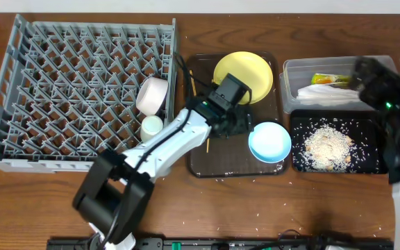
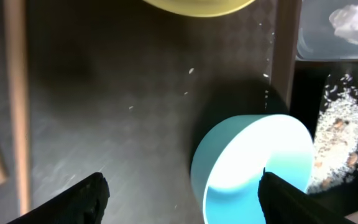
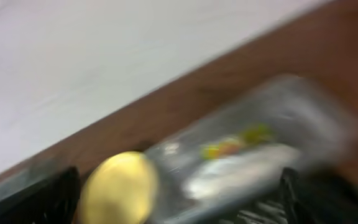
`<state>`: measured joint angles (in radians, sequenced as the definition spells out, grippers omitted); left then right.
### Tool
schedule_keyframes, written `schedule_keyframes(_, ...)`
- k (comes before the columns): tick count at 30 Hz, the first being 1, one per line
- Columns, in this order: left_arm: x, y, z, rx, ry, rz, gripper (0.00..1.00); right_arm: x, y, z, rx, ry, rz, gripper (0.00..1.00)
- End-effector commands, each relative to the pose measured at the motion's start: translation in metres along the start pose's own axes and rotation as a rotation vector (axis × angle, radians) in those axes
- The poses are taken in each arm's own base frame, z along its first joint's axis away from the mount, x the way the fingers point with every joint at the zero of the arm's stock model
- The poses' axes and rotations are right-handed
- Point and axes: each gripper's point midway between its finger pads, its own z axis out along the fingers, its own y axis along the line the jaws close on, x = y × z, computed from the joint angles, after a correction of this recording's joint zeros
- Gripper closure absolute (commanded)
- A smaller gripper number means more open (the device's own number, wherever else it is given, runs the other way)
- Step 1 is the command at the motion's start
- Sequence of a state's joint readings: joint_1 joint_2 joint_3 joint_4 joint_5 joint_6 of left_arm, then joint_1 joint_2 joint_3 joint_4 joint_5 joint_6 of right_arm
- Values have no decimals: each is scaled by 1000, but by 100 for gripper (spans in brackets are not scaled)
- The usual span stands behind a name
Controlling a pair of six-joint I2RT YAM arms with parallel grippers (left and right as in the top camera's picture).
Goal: Sort waste into correct bins and load items into the dishwasher
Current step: 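Reach left gripper to blue bowl on brown tray and grasp rim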
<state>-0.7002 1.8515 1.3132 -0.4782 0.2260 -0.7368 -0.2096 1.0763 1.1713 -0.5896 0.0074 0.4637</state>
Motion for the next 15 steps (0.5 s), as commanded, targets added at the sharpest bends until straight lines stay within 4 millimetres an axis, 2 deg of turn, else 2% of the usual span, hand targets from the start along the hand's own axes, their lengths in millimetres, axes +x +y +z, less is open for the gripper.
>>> schedule_keyframes(1,11,5,26,-44,22,11,22,-22,-72,-18,401,-165,100,1)
schedule_keyframes(3,15,0,38,-20,42,20,23,-15,-79,-12,434,-135,100,1)
schedule_keyframes(6,13,-3,38,-8,34,33,26,-5,-83,1,460,-88,88,1)
schedule_keyframes(9,19,-15,42,16,25,112,28,15,-93,27,510,4,64,1)
schedule_keyframes(10,19,-16,43,14,20,127,28,18,-95,30,515,15,61,1)
schedule_keyframes(15,23,-20,59,38,38,189,33,36,-102,52,551,88,41,1)
